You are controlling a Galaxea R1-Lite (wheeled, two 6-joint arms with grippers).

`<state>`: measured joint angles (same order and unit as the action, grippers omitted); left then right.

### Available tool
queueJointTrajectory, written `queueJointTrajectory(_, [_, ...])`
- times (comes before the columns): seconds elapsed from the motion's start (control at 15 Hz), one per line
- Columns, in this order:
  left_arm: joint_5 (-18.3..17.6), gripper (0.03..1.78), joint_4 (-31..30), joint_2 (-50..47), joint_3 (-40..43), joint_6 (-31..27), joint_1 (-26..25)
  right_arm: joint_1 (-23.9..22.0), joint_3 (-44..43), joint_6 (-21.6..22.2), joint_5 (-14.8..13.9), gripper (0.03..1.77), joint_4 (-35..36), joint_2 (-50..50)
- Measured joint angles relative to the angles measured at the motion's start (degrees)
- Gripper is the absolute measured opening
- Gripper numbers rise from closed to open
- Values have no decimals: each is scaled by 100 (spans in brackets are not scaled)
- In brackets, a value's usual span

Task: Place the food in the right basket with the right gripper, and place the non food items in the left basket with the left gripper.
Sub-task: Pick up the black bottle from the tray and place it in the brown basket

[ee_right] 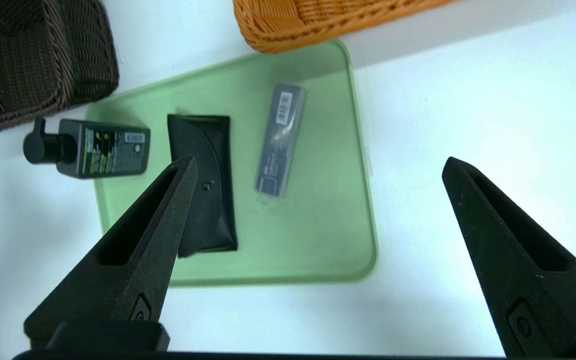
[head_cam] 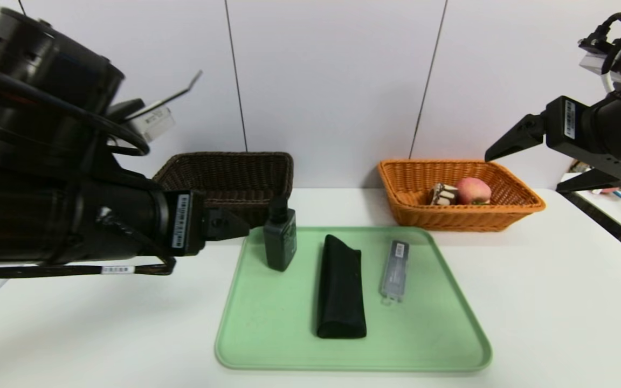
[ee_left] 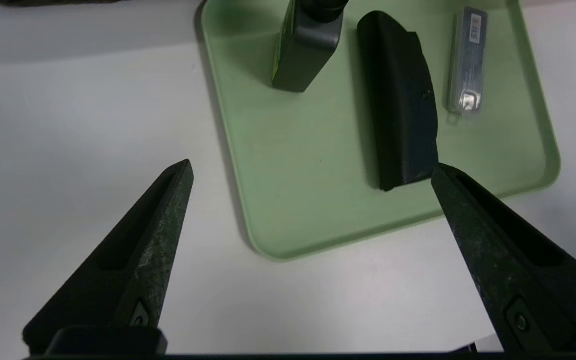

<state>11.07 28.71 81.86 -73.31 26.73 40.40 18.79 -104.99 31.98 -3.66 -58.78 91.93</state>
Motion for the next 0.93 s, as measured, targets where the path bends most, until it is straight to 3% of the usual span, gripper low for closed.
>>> queueJointTrajectory(0.2, [28,169,-1929,284,1568,-430,174,-7,347,10,5,169,7,-262])
queueJointTrajectory(0.4, [174,169,-4780,634,3340,-1174,290,-5,496,57,9,169,11,-362])
queueJointTrajectory(0.6, [948,169,-6958,1045,4052,-1724,533,15,527,77,9,169,13,-382])
queueJointTrajectory(0.73, [1084,169,-7746,1268,4157,-1809,592,54,529,77,9,169,18,-379])
queueJointTrajectory(0.93, [1271,169,-8198,1554,4181,-1888,605,87,532,82,7,169,16,-378])
